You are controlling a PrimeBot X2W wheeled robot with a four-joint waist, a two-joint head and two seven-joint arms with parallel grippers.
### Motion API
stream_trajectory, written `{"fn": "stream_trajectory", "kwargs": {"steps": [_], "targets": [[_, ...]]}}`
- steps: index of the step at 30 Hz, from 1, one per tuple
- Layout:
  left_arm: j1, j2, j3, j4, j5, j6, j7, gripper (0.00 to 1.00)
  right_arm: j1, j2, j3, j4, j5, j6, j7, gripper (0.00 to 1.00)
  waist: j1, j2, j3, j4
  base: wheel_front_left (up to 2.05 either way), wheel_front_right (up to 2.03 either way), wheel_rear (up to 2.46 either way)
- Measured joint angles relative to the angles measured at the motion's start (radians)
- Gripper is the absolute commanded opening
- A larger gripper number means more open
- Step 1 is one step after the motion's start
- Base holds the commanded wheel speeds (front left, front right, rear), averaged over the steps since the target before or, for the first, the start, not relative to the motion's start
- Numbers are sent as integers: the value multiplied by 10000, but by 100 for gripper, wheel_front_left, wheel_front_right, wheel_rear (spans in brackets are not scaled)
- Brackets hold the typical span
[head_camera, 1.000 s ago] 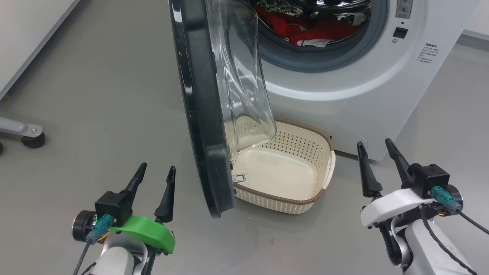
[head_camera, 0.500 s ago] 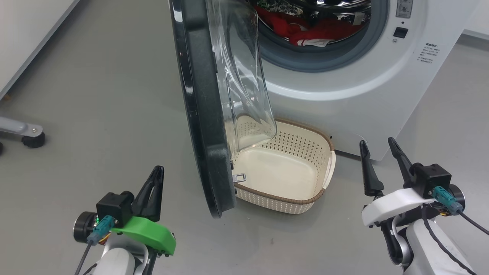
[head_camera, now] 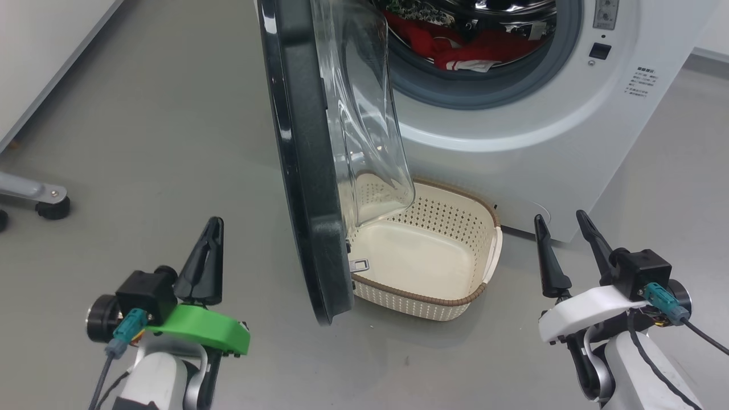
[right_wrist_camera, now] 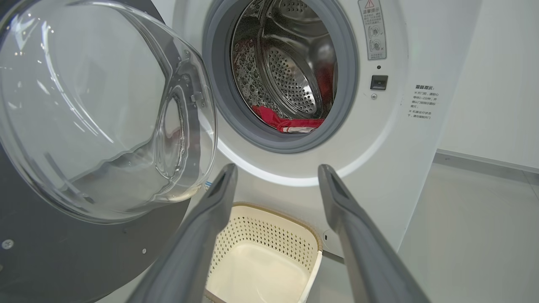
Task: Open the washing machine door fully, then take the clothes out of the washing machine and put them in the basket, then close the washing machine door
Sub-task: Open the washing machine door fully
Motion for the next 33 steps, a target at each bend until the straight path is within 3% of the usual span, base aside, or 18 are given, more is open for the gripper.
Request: {"fn": "stream_trajectory", "kwargs": {"steps": [15, 24, 33], "targets": [[-1251, 107, 58, -3862, 997, 52, -58, 0, 57, 228, -322, 92, -309, 186, 8, 100, 0, 0, -93, 67, 0, 0, 0], [-1497, 102, -1175, -5078, 1122, -384, -59, 0, 166, 313, -424, 125, -431, 274, 10, 100, 0, -1, -131, 40, 0, 0, 0], [-1075, 105, -3304, -5191, 805, -610, 138, 0, 198, 451, -451, 272, -516, 407, 10, 100, 0, 0, -112, -132, 0, 0, 0]]}}
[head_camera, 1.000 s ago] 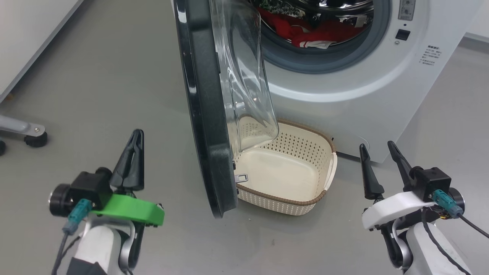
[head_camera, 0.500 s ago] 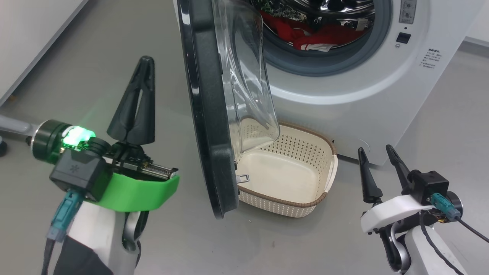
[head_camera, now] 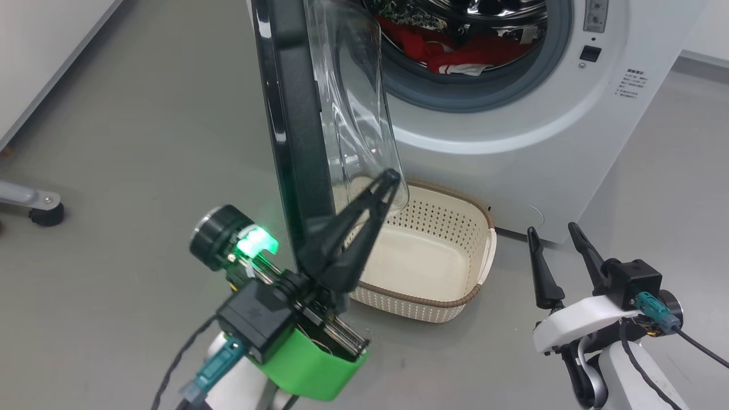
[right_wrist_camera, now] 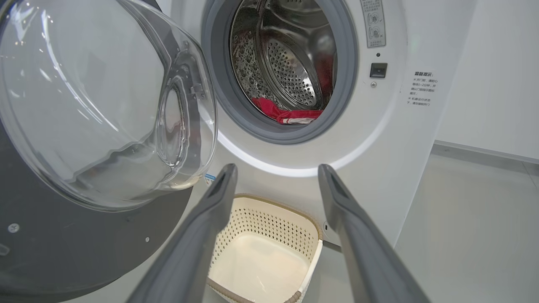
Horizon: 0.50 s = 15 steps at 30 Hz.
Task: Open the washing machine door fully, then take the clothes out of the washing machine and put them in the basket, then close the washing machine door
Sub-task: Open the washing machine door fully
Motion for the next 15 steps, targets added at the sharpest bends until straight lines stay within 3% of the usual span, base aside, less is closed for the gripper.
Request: {"fn": "stream_trajectory", "kwargs": {"steps": [7, 15], "targets": [[640, 21, -1055, 324, -422, -71, 454, 0, 1, 23, -125, 33, -98, 42, 0, 100, -1, 0, 101, -56, 0, 0, 0], [1188, 50, -1592, 907, -732, -73, 903, 0, 0, 81, -186, 86, -194, 123, 0, 100, -1, 0, 233, -57, 0, 0, 0]]}}
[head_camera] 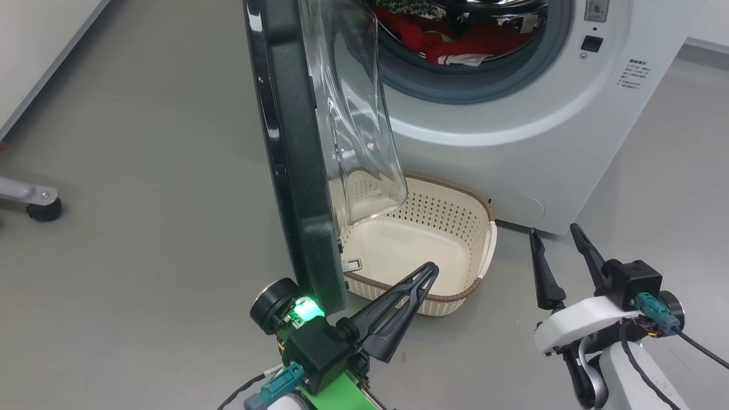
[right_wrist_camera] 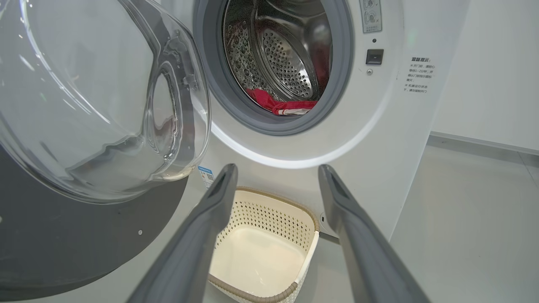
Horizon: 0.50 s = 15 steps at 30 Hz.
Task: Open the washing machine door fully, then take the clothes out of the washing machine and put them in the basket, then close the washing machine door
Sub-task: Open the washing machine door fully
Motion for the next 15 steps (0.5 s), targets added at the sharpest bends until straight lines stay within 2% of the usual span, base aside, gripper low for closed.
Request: {"fn": "stream_trajectory", "kwargs": {"steps": [8, 15], "targets": [[202, 10, 105, 765, -125, 15, 247, 0, -9, 29, -88, 29, -165, 13, 0, 100, 0, 0, 109, 20, 0, 0, 0], [324, 82, 449, 1325, -123, 284, 384, 0, -12, 58, -205, 98, -238, 90, 0, 100, 0, 0, 135, 18, 0, 0, 0]]}}
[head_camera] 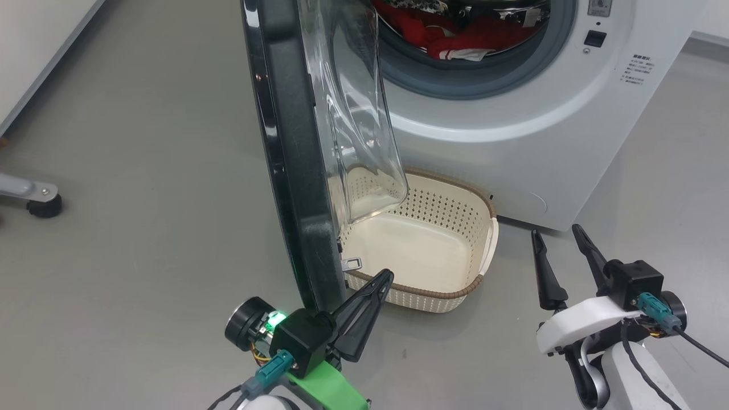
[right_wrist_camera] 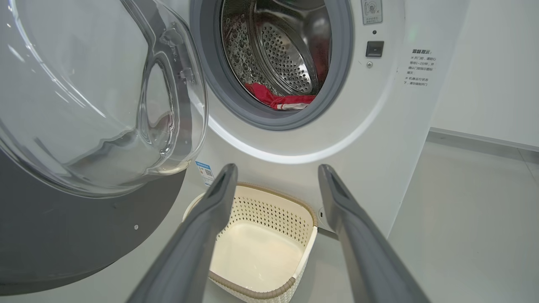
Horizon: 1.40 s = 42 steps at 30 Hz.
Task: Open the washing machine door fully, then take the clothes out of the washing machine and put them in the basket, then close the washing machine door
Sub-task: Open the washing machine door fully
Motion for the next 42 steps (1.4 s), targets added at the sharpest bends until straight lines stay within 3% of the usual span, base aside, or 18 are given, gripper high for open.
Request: {"fn": "stream_trajectory", "kwargs": {"steps": [16, 42], "targets": [[7, 86, 650, 863, -102, 418, -94, 0, -2, 35, -150, 102, -82, 92, 0, 100, 0, 0, -44, -12, 0, 0, 0], [6, 33, 978, 1517, -244, 570, -468, 0, 0, 82, -330, 151, -184, 184, 0, 100, 0, 0, -45, 105, 0, 0, 0]]}}
